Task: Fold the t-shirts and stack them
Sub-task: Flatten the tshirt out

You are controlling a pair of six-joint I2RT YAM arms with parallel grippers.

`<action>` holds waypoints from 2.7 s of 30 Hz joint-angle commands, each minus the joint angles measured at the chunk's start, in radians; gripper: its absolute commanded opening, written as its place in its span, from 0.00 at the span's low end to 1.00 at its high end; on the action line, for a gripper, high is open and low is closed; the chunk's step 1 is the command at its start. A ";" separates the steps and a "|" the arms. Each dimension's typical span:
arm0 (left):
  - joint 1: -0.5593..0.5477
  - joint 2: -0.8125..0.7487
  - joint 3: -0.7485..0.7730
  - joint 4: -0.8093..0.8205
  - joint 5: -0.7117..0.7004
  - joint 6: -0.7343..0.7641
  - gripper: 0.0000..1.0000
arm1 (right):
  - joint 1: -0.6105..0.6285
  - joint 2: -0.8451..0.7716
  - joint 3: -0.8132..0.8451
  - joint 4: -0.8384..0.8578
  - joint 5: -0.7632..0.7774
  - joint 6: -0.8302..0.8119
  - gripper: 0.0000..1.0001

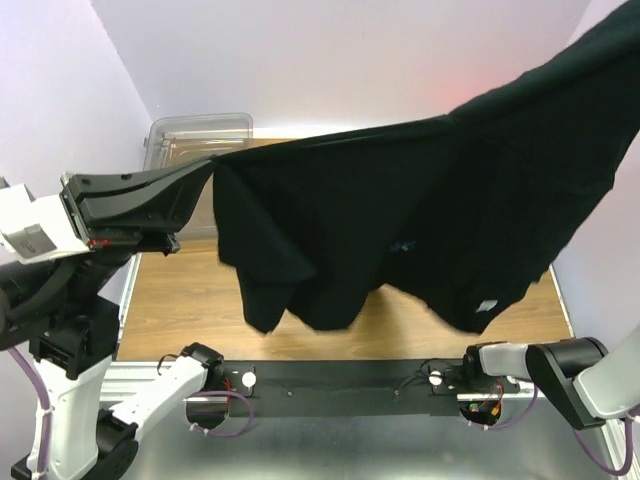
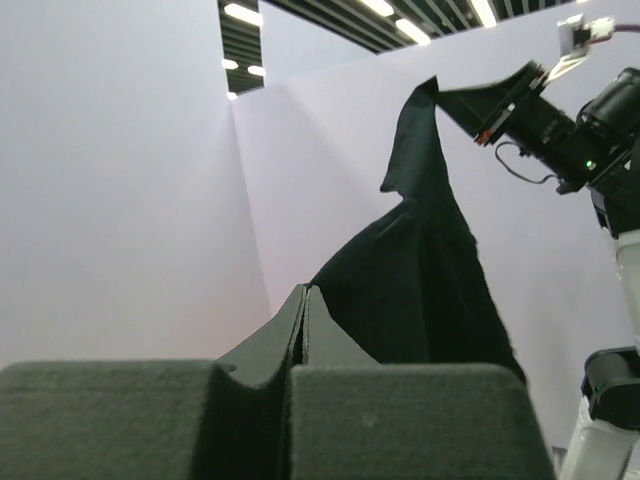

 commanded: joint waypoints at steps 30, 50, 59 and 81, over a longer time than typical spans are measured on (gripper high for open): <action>0.050 0.951 -0.213 -0.250 -0.569 0.108 0.00 | 0.047 0.559 -0.895 0.297 -0.134 0.078 0.01; -0.084 0.420 -0.376 -0.014 -0.619 0.248 0.00 | 0.047 0.093 -0.859 0.285 -0.379 0.060 0.00; -0.220 -0.109 -0.570 0.273 -0.567 0.263 0.00 | 0.047 -0.002 -0.332 0.021 -0.338 0.115 0.01; -0.194 0.411 -0.577 0.255 -0.652 0.142 0.00 | 0.045 -0.007 -0.731 0.133 0.089 -0.080 0.01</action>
